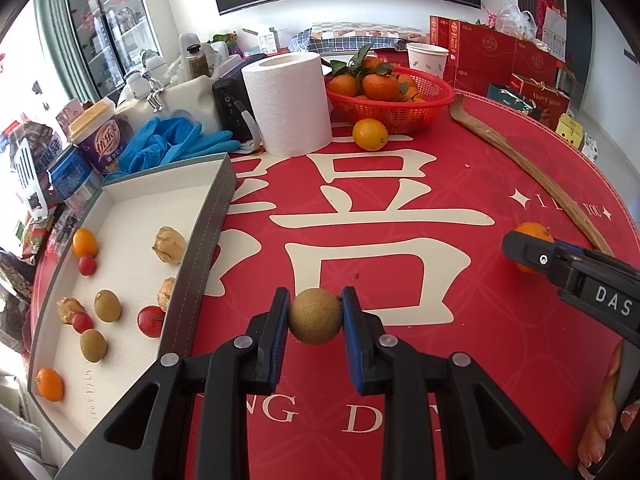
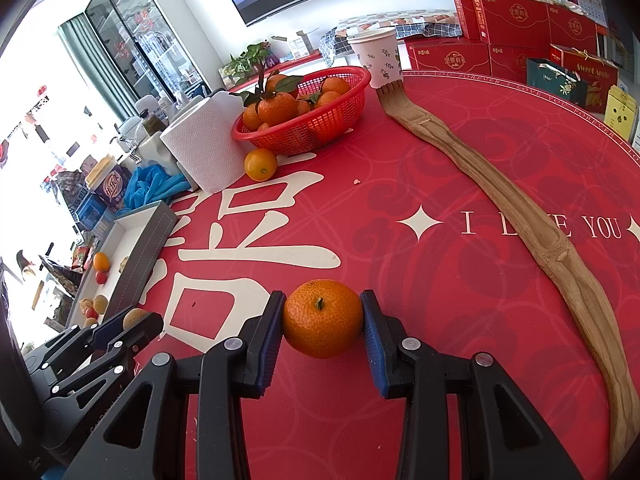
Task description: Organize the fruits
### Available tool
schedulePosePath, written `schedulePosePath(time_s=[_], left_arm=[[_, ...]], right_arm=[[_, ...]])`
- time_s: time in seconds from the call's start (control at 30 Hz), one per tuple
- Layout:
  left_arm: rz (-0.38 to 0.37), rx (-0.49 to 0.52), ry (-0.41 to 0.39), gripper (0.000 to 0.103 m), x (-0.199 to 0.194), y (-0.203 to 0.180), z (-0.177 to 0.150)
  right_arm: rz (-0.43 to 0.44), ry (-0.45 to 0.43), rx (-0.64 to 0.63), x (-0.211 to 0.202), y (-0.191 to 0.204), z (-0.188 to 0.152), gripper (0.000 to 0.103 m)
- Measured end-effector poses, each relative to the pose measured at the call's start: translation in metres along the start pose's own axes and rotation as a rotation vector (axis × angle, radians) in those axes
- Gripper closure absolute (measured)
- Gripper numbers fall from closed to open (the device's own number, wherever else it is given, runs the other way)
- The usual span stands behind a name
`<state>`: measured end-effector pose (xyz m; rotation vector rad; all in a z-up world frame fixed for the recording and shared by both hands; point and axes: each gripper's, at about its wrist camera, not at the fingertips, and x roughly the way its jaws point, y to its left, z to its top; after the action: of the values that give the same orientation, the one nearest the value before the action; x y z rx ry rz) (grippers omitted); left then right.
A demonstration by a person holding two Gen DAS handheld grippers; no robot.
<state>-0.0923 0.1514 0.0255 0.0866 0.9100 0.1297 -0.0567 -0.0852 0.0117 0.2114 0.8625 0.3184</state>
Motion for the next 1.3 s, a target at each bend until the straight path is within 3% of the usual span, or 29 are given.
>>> schedulePosePath(time_s=[0.43,0.77,1.03,1.3], left_arm=[[-0.003,-0.021,-0.019,0.075,-0.007,0.014,0.001],[0.012,-0.114,-0.066,0.075,-0.018,0.062,0.007],[0.021,-0.192,-0.09,0.075,-0.016,0.106,0.009],[0.038,-0.263,-0.108,0.075,-0.005,0.144,0.01]], right_arm=[[0.019,-0.007,-0.004,-0.001,0.001,0.0,0.064],[0.079,0.01,-0.038,0.002,0.015,0.002,0.064],[0.118,0.015,-0.089,0.001,0.059,0.012,0.064],[0.143,0.041,-0.207,0.014,0.128,0.023,0.064]])
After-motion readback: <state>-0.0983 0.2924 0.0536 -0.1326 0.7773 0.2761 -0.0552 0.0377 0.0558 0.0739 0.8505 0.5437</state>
